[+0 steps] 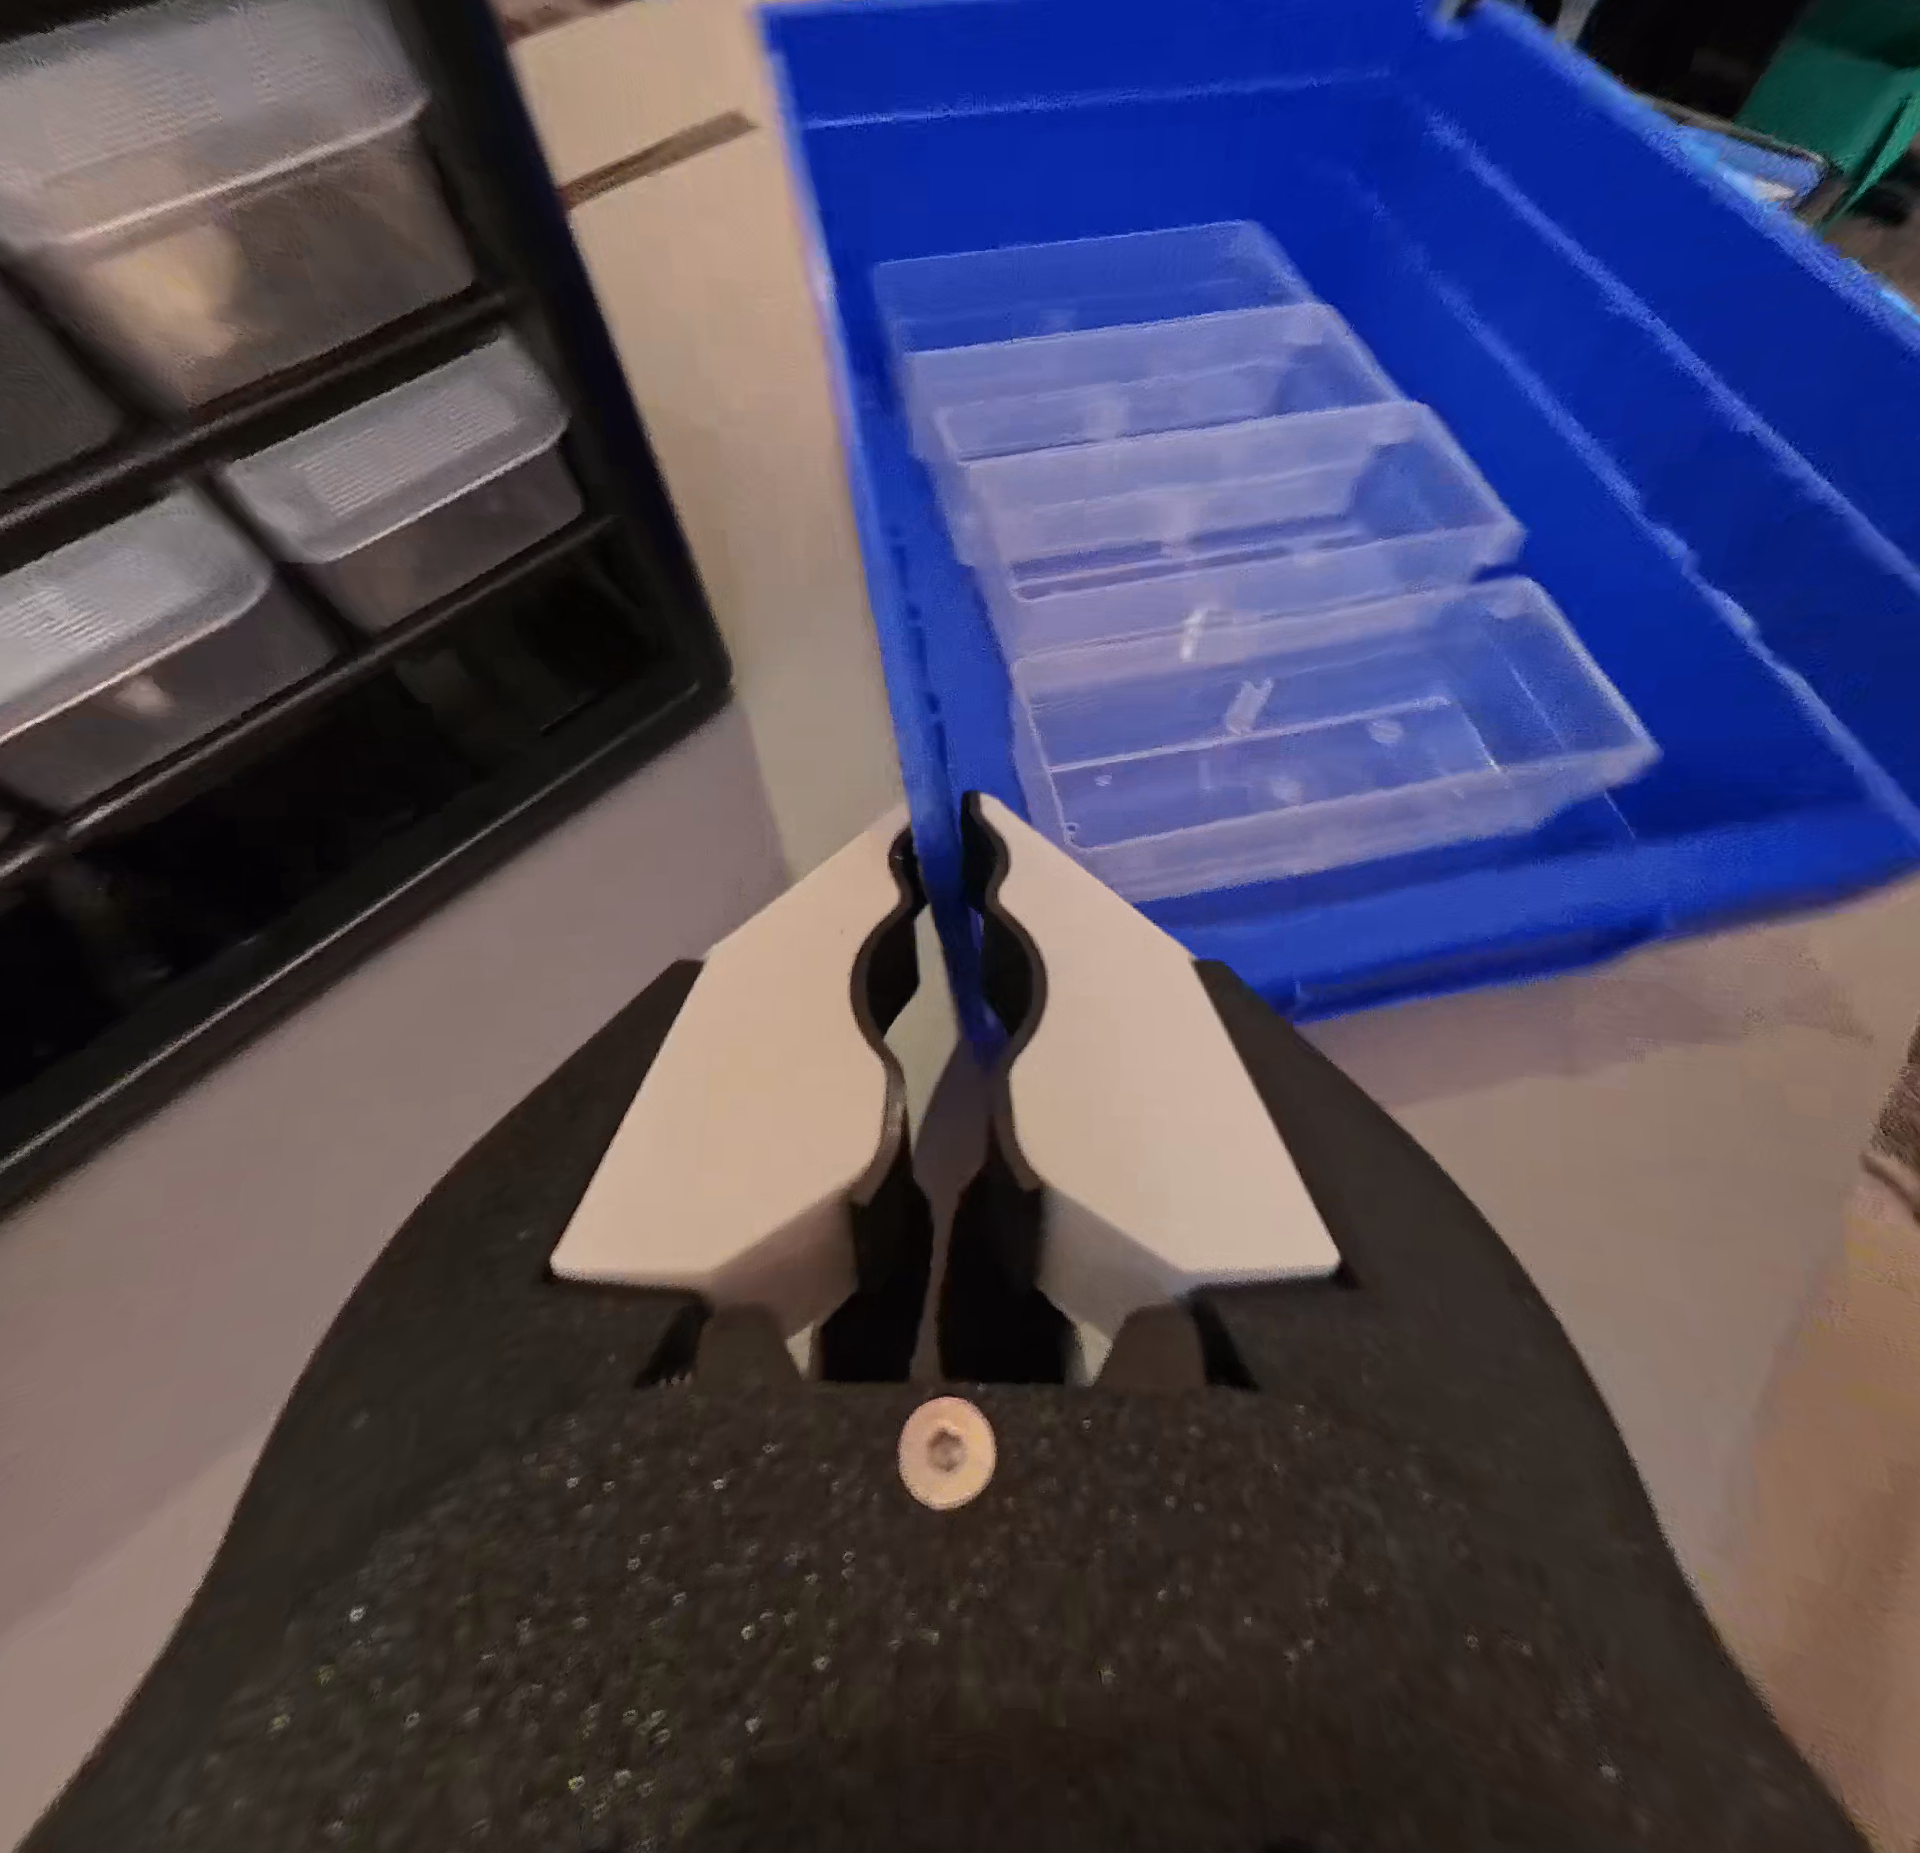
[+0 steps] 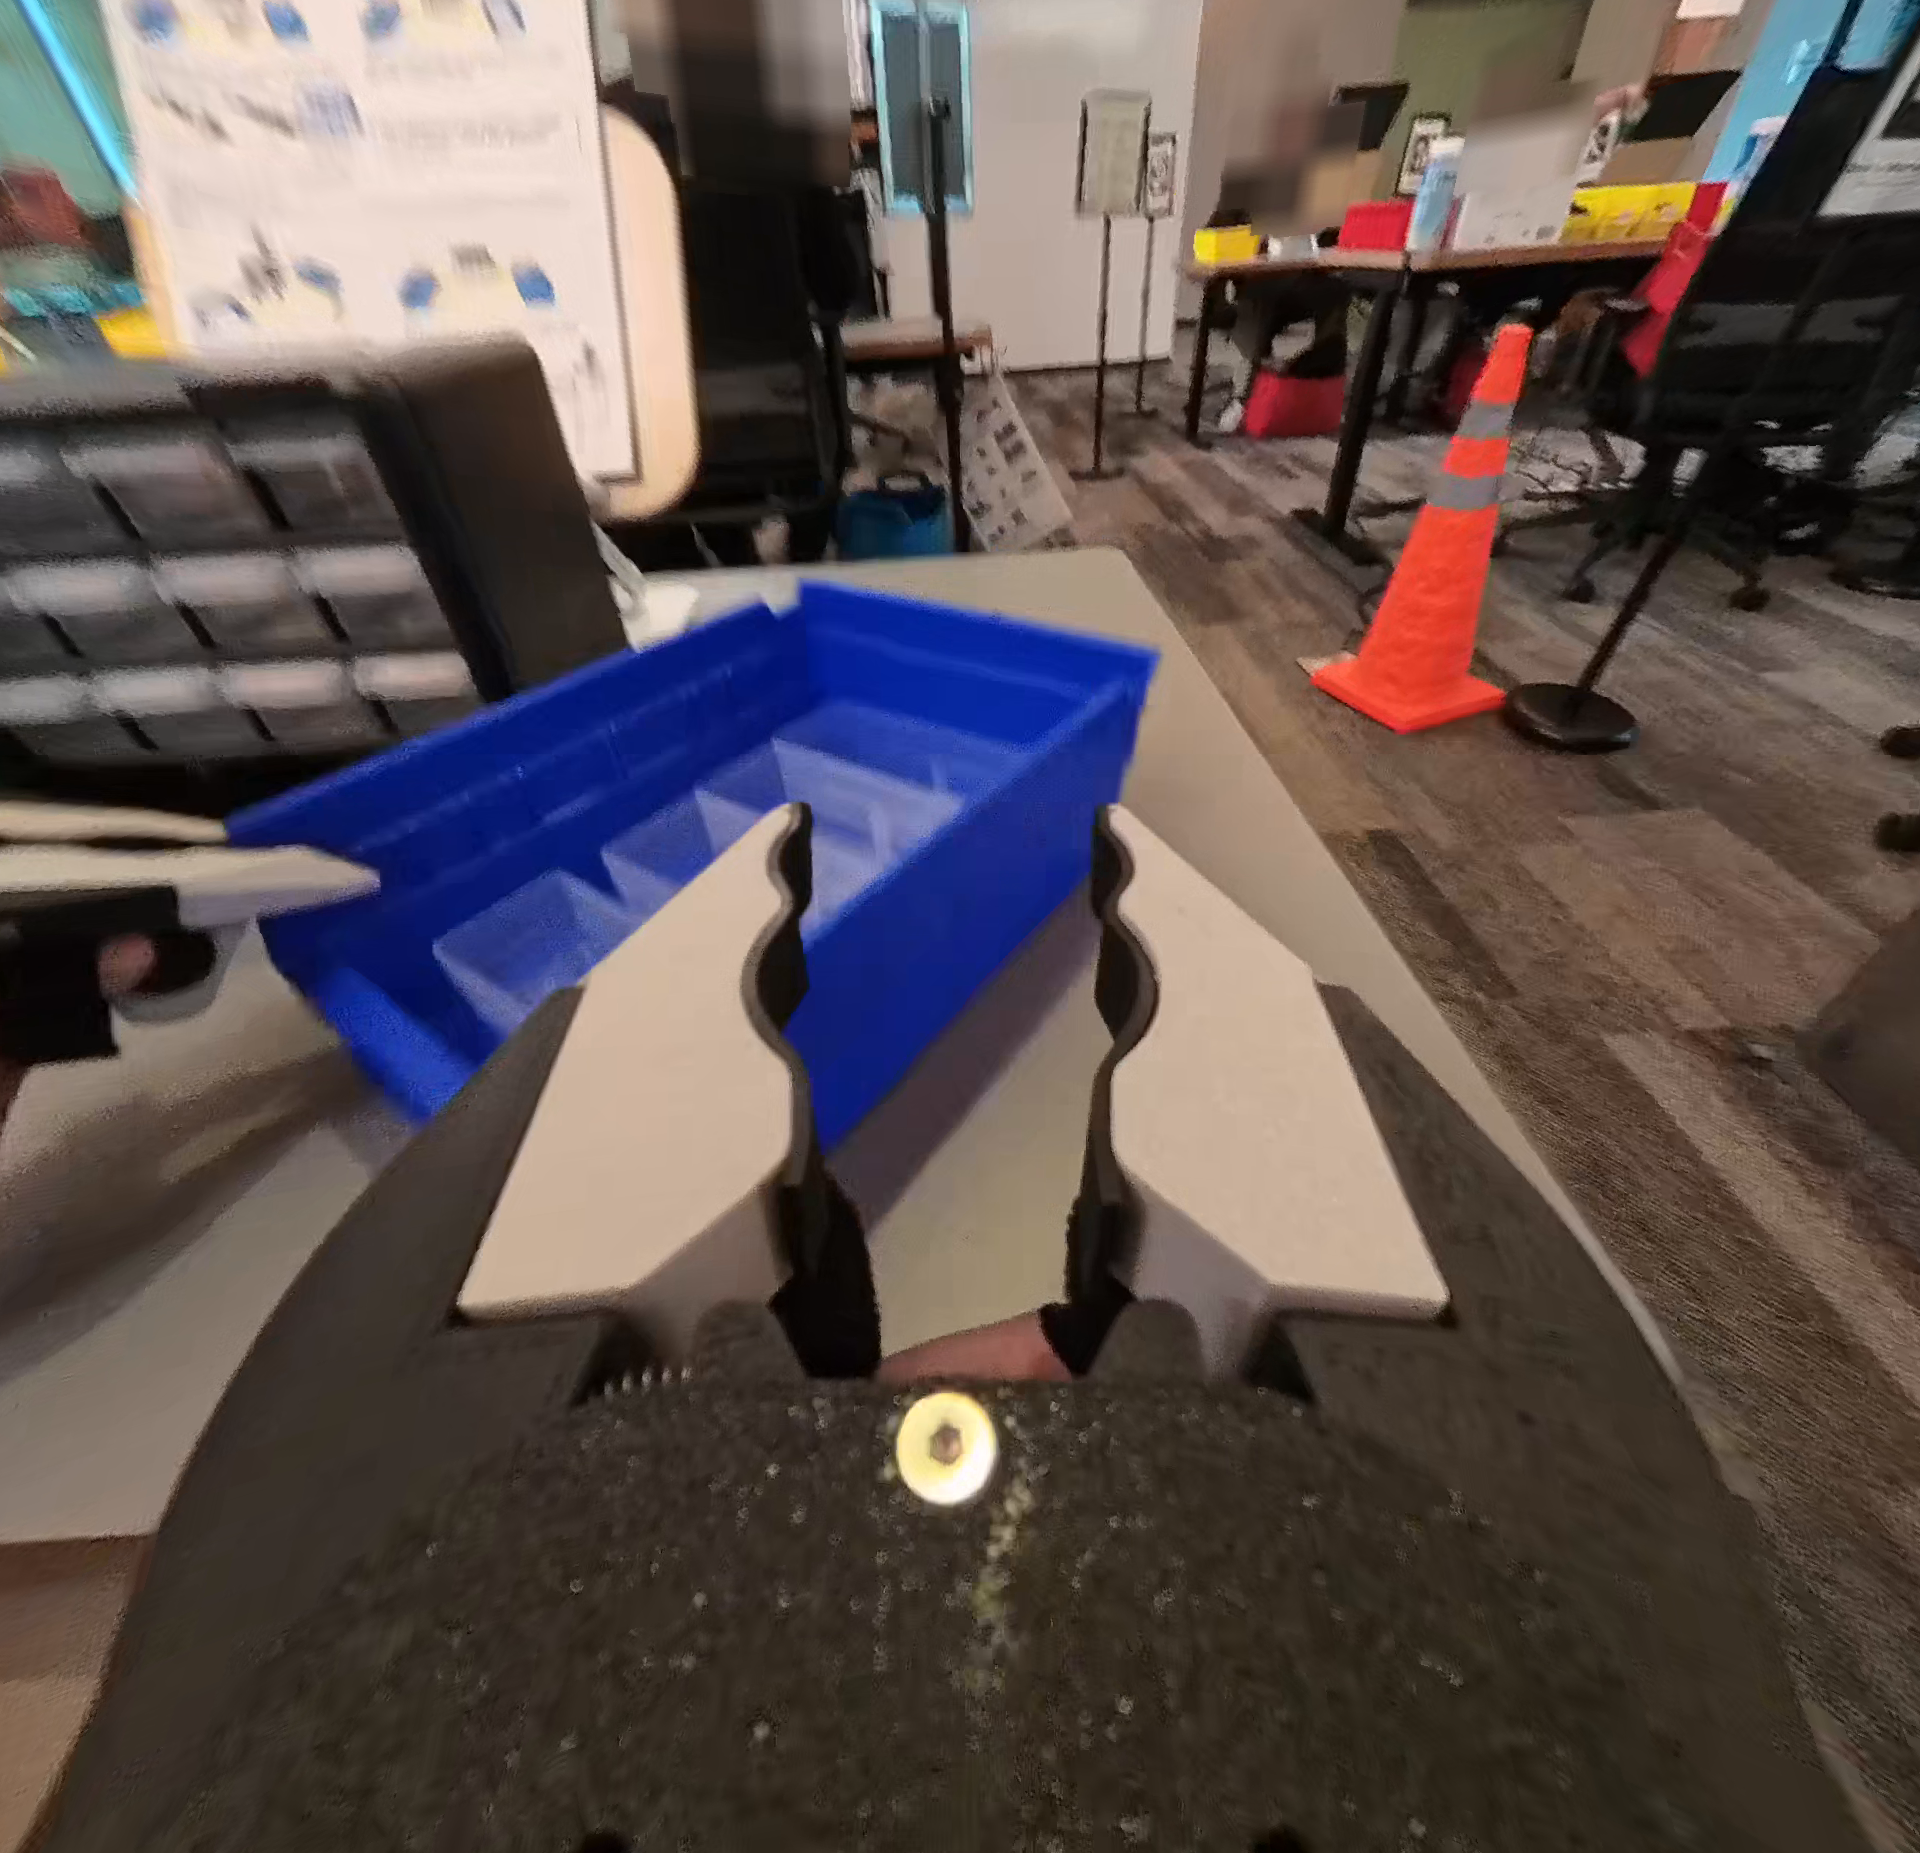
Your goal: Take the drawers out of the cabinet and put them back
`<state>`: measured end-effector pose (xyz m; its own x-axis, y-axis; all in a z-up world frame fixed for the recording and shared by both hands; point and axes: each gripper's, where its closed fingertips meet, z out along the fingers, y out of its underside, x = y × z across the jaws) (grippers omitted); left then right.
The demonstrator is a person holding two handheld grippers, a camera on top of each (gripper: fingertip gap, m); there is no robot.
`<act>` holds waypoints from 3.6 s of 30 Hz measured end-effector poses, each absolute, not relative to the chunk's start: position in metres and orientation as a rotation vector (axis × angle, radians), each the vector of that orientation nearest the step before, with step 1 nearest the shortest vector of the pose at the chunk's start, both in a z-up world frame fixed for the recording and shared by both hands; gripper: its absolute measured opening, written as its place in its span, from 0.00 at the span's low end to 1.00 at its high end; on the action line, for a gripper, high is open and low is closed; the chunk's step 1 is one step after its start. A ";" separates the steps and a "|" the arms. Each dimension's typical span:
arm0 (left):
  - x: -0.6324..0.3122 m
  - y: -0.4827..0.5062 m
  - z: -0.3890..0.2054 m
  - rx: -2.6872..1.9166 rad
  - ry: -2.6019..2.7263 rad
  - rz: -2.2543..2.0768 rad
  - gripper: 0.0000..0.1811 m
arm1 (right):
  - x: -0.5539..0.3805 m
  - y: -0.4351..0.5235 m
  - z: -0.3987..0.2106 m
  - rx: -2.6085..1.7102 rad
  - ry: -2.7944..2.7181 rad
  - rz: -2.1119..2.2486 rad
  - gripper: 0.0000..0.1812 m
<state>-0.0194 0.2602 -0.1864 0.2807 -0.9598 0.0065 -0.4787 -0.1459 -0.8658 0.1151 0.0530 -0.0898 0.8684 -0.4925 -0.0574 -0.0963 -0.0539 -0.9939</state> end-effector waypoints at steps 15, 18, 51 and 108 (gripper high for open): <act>-0.223 0.323 -0.188 -1.687 1.718 -0.974 0.00 | 0.075 0.081 -0.075 -1.528 0.317 -0.208 0.30; -0.237 0.343 -0.187 -1.799 1.634 -0.954 0.02 | 0.068 0.091 -0.081 -1.562 0.287 -0.195 0.30; -0.516 0.449 -0.187 -1.997 0.617 -0.371 0.01 | -0.231 0.340 -0.075 -2.098 -0.834 0.241 0.25; 0.111 0.154 -0.129 -1.685 1.417 -0.291 0.10 | 0.357 0.267 -0.120 -3.027 -1.104 -0.274 0.02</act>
